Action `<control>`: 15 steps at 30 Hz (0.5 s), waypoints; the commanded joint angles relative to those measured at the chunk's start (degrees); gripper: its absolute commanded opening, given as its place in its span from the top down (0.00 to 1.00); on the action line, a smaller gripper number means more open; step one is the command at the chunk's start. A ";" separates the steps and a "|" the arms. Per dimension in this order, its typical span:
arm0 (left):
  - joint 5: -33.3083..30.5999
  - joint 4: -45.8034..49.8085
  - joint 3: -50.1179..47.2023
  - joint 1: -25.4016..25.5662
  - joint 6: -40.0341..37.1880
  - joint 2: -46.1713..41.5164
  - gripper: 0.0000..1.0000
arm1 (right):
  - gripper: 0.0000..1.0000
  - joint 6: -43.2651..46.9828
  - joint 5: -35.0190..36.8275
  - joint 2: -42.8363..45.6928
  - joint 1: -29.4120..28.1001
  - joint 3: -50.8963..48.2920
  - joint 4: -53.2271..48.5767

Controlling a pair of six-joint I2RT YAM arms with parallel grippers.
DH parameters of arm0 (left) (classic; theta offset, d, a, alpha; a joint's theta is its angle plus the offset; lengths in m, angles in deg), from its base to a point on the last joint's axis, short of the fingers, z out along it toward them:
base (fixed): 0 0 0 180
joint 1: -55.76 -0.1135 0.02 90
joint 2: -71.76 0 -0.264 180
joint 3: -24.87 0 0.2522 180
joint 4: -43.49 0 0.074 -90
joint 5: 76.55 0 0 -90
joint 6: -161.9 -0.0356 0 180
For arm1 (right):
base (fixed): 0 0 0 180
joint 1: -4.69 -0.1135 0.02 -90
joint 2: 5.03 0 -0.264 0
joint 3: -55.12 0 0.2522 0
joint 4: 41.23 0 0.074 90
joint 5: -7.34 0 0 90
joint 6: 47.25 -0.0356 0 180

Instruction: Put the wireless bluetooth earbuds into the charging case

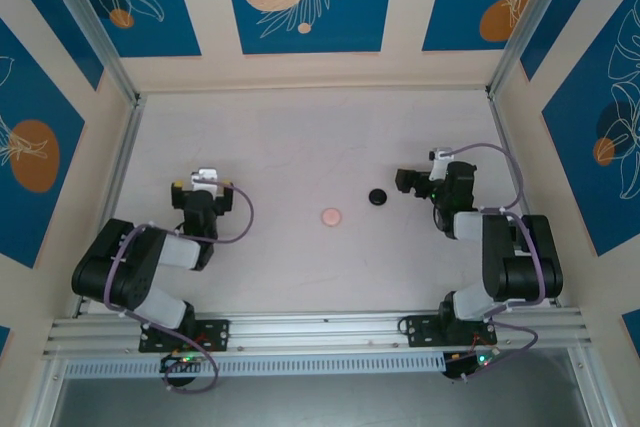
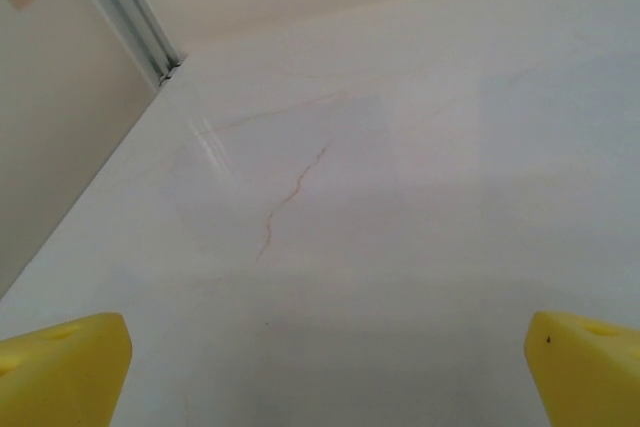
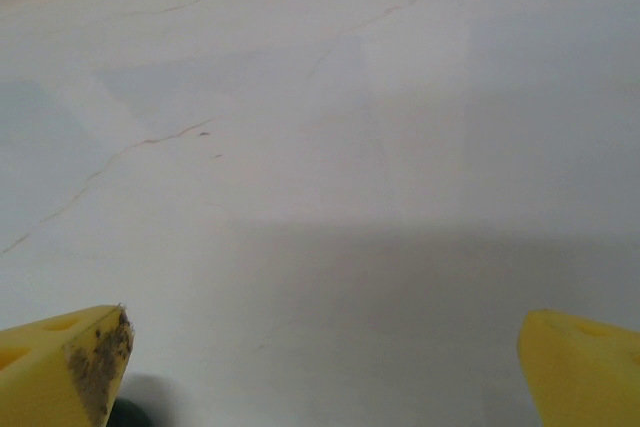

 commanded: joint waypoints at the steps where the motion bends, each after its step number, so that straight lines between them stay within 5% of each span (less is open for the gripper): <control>1: 10.31 -4.36 1.78 -4.83 2.43 3.29 0.00 | 0.01 2.72 0.30 -0.88 0.03 -1.85 7.48; 2: 11.41 -4.23 2.74 -5.61 2.85 4.13 0.00 | 0.01 2.81 0.53 -0.89 -0.09 -1.74 7.22; 3: 12.81 6.64 5.12 -6.36 4.55 1.00 0.00 | 0.01 2.85 0.60 -0.89 -0.14 -1.74 7.24; 5: 13.56 -1.03 3.95 -7.36 4.35 3.51 0.00 | 0.01 2.81 0.65 -0.89 -0.18 -1.73 7.29; 7: 13.76 4.80 4.72 -7.57 5.17 1.43 0.00 | 0.01 2.80 0.60 -0.89 -0.17 -1.72 7.30; 15: 15.87 3.50 4.89 -7.44 3.88 2.18 0.00 | 0.01 2.69 0.43 -0.89 0.02 -1.75 7.29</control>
